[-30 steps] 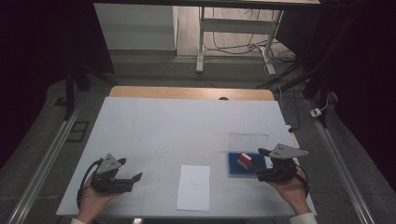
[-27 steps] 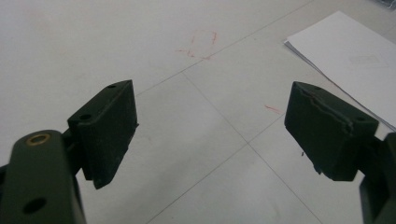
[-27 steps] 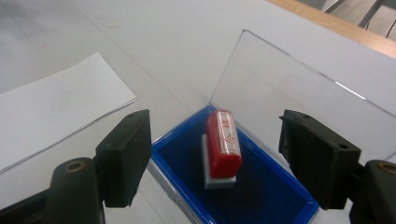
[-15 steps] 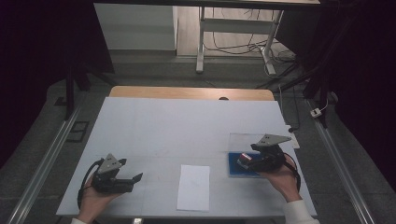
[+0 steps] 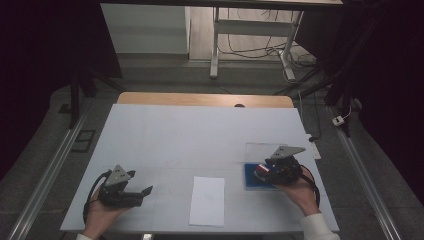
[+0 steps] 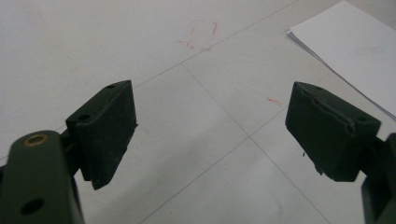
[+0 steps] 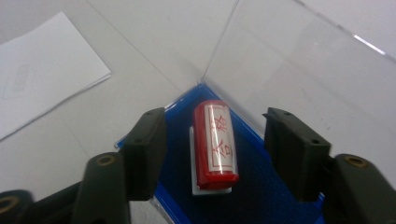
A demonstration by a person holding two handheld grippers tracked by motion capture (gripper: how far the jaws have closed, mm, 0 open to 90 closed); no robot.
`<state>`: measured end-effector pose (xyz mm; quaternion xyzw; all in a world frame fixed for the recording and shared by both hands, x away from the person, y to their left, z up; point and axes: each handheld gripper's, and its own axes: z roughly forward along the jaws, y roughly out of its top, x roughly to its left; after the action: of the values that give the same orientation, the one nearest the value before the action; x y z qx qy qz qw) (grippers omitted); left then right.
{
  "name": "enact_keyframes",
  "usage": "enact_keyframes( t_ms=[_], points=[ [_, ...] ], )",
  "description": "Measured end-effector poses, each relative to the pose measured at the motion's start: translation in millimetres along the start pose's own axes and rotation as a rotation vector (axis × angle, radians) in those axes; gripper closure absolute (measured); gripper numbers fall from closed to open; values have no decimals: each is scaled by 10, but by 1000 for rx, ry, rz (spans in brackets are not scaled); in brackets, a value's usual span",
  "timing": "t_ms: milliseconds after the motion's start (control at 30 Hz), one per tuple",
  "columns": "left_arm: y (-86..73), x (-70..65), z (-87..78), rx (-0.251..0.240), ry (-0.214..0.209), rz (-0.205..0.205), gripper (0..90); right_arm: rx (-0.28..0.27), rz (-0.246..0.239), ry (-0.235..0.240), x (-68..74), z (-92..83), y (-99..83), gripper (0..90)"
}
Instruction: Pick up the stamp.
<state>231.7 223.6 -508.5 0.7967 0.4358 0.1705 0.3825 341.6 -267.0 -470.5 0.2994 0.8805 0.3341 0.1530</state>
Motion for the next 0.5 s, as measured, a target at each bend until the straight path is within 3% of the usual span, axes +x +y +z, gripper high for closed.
enact_keyframes(
  t_ms=[233,500],
  points=[
    [-6,2,7,8,7,6,165,3,-9,22,-20,3,-10,634],
    [-13,10,4,13,14,0,165,0,3,24,-37,-3,-20,684]
  ],
)
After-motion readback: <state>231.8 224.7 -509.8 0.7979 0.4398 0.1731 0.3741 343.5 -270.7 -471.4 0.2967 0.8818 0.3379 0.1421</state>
